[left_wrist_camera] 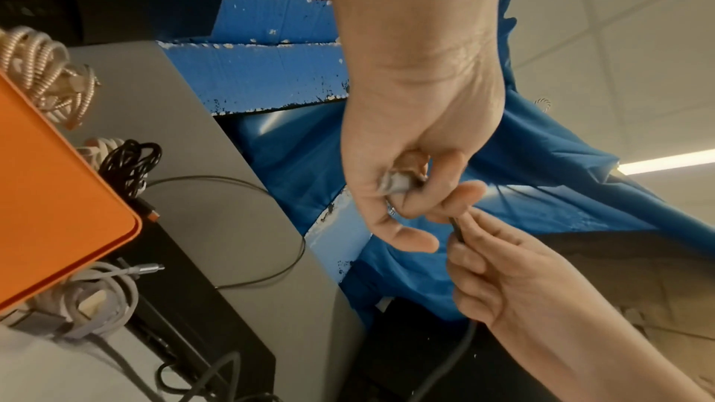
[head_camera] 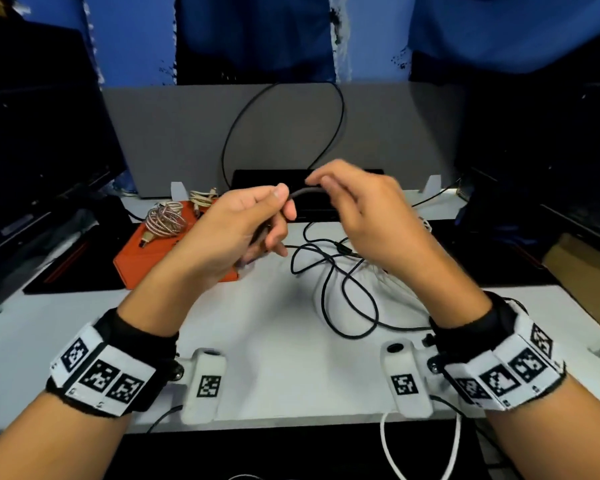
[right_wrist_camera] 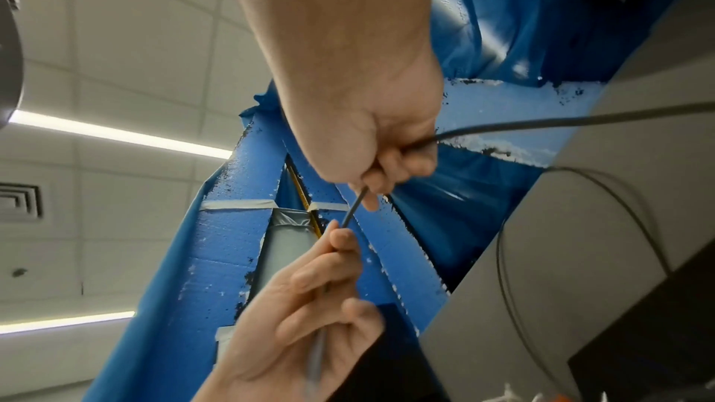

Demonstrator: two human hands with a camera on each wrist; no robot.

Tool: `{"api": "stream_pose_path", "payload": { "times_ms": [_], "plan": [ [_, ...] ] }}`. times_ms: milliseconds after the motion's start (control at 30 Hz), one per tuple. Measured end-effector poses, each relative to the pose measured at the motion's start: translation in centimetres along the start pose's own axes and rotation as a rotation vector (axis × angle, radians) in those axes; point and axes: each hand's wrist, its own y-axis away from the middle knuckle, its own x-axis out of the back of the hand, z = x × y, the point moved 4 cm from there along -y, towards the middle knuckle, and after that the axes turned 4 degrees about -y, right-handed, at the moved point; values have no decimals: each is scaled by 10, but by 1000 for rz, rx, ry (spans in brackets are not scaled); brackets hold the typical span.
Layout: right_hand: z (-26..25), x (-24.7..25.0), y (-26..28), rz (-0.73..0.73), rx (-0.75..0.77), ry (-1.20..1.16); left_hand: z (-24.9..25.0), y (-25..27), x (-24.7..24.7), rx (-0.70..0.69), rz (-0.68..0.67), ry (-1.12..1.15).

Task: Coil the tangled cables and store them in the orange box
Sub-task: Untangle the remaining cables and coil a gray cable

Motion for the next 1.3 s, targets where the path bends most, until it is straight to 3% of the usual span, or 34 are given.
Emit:
{"api": "stream_pose_path", "payload": {
  "times_ms": [100, 233, 300, 367, 433, 600, 667, 767, 900, 1067, 1300],
  "plan": [
    [8, 26, -4, 175, 20, 44, 9, 7, 10, -29, -66, 77],
    [14, 29, -3, 170, 50, 50, 19, 12, 7, -80, -145, 322],
    [14, 12, 0, 14, -23, 54, 21, 10, 4, -119, -70, 415],
    [13, -13, 7, -253, -163, 91, 18, 6, 5, -160, 82, 415],
    [6, -34, 17, -465, -181, 99, 14, 5, 5, -189, 179, 369],
    [-18, -30, 28, -682, -123, 32, 10, 8, -5, -247, 248, -143],
    [-24, -15, 23, -629, -83, -30, 12, 10, -7, -308, 198, -317],
    [-22, 12, 11, -388, -104, -233, 13, 11, -5, -278, -14, -418],
    [-13, 29, 4, -135, -96, -316, 12, 14, -5, -154, -207, -68],
    [-13, 6, 7, -184, -37, -328, 13, 14, -9, -131, -204, 307],
    [-11, 4, 9, -237, -173, -486, 15, 19, -19, -50, -289, 336]
  ]
}}
